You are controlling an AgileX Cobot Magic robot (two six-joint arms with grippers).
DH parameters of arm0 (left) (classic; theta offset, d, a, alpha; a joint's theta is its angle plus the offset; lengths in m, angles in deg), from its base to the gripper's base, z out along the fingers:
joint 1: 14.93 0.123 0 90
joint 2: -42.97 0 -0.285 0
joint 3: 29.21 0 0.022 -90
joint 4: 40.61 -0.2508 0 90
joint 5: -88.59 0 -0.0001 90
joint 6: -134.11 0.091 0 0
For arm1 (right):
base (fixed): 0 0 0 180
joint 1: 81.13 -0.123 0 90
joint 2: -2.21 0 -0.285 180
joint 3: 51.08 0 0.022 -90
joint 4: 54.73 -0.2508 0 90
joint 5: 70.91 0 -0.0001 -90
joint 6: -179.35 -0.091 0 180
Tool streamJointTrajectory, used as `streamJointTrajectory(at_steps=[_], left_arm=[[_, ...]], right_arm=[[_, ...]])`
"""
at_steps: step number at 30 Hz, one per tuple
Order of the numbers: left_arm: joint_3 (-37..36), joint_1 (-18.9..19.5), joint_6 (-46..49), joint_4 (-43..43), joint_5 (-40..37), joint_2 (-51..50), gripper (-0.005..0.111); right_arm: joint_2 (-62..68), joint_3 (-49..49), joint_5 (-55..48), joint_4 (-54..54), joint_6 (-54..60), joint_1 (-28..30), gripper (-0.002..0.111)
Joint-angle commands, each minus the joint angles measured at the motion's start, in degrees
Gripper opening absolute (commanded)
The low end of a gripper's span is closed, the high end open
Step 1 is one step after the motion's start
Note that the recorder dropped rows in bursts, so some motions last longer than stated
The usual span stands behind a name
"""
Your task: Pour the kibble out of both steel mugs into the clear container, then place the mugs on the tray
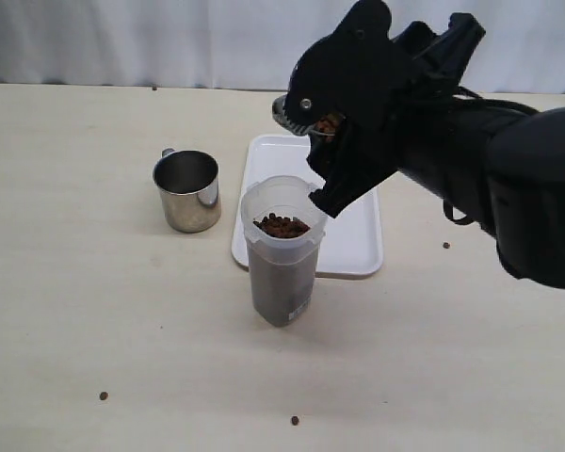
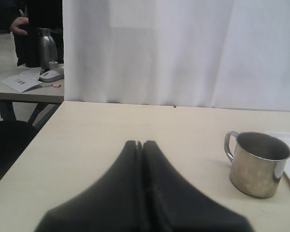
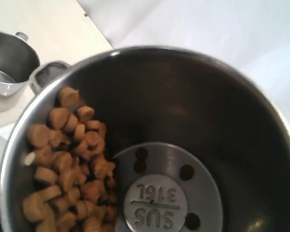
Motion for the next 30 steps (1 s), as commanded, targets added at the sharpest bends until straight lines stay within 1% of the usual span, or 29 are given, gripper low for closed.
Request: streamJointTrajectory(at_steps=[1,4,10,12,15,19,27,29,30], left_arm=[[-0.1,-0.3,0.0,0.3,0.5,0.2,0.000],[-0.1,-0.3,0.0,0.3,0.5,0.2,0.000],[-0.1,-0.3,0.0,0.3,0.5,0.2,0.000],[-0.1,-0.3,0.0,0.3,0.5,0.2,0.000],[-0.1,-0.3,0.0,0.3,0.5,0.2,0.000],[-0.1,-0.3,0.0,0.3,0.5,0.2,0.000],[-0.1,-0.3,0.0,0.3,0.5,0.2,0.000],[-0.1,-0.3,0.0,0.3,0.5,0.2,0.000],[-0.1,-0.3,0.0,0.3,0.5,0.2,0.000]], right_arm=[[-0.6,0.5,4.7,-1.3,1.9,0.6,0.005],[-0.6,0.5,7.6,0.9,1.9,0.6,0.005],[-0.6,-0.7,9.5,6.8,1.9,0.4,0.005],[-0.6,-2.0,11.8,11.1,1.9,-0.8,0.005],[0.6,-3.8,18.3,17.0,1.9,-3.7,0.005],[3.5,-3.9,18.7,18.8,1.9,-6.1,0.005],[5.4,-4.8,20.1,21.1,1.9,-6.1,0.005],[5.6,-8.2,23.6,27.7,1.9,-6.1,0.005],[5.8,-9.9,27.7,31.9,1.9,-6.1,0.005]])
